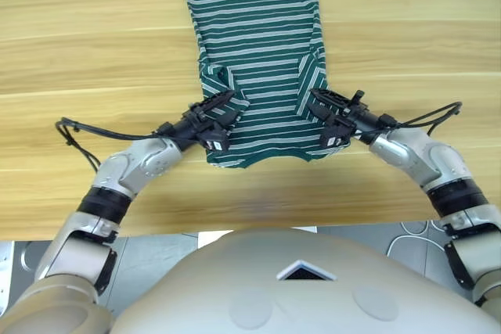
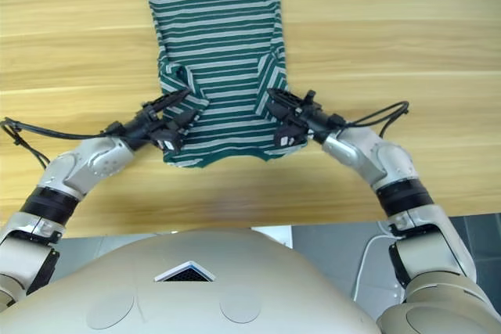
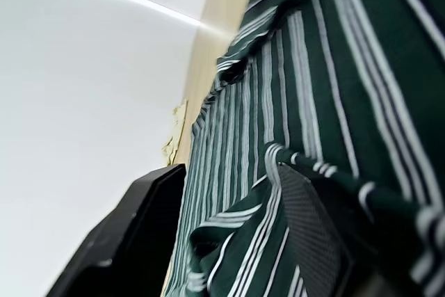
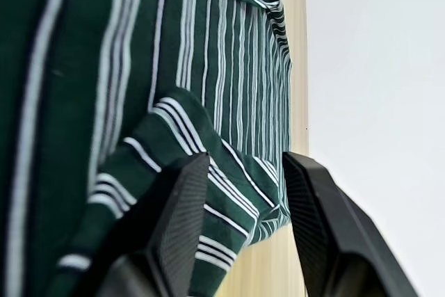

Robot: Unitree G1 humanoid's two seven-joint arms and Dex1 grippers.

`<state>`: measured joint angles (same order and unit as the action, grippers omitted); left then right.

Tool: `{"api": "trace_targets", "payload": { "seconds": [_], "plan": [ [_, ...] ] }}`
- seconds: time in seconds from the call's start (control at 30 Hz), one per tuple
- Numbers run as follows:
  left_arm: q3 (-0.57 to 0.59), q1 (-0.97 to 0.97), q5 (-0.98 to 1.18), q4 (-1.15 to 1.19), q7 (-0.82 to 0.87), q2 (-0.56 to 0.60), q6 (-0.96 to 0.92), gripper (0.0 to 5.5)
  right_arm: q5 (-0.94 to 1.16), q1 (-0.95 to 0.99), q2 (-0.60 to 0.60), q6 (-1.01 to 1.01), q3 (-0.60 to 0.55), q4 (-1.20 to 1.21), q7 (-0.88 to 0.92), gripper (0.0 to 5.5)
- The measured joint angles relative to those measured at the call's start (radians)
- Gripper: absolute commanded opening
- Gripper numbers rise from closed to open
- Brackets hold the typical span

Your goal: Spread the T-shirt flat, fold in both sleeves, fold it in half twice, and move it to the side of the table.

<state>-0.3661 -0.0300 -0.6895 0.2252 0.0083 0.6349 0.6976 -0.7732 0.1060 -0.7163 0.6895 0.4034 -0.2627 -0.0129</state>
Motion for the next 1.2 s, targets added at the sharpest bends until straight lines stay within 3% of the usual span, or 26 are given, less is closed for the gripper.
{"api": "trace_targets", "payload": {
  "seconds": [0.13,0.23,0.33,0.43,0.6,1.03,1.2],
  "plan": [
    [0.267,0.103,0.156,-0.122,0.024,0.127,-0.009,2.5,0.335,-0.063,-0.106,0.061,-0.214,0.122,-0.035,1.93],
    [0.351,0.215,0.196,-0.195,-0.049,0.203,-0.041,2.79,0.357,-0.103,-0.219,0.052,-0.321,0.099,-0.073,1.97],
    [0.324,0.294,0.24,-0.229,-0.179,0.239,-0.049,3.2,0.274,-0.217,-0.268,0.029,-0.282,0.066,-0.163,1.97],
    [0.217,0.344,0.263,-0.245,-0.321,0.244,-0.05,3.67,0.217,-0.286,-0.281,0.027,-0.215,0.069,-0.233,1.97],
    [0.136,0.325,0.303,-0.236,-0.451,0.254,-0.042,3.67,0.2,-0.276,-0.279,0.022,-0.192,0.112,-0.271,1.97],
    [0.041,0.186,0.309,-0.156,-0.475,0.253,0.001,3.67,0.189,-0.215,-0.236,0.06,-0.128,0.105,-0.274,1.97],
    [0.018,0.204,0.331,-0.176,-0.498,0.253,0.001,2.89,0.188,-0.208,-0.235,0.068,-0.124,0.096,-0.271,1.97]
  ]
}}
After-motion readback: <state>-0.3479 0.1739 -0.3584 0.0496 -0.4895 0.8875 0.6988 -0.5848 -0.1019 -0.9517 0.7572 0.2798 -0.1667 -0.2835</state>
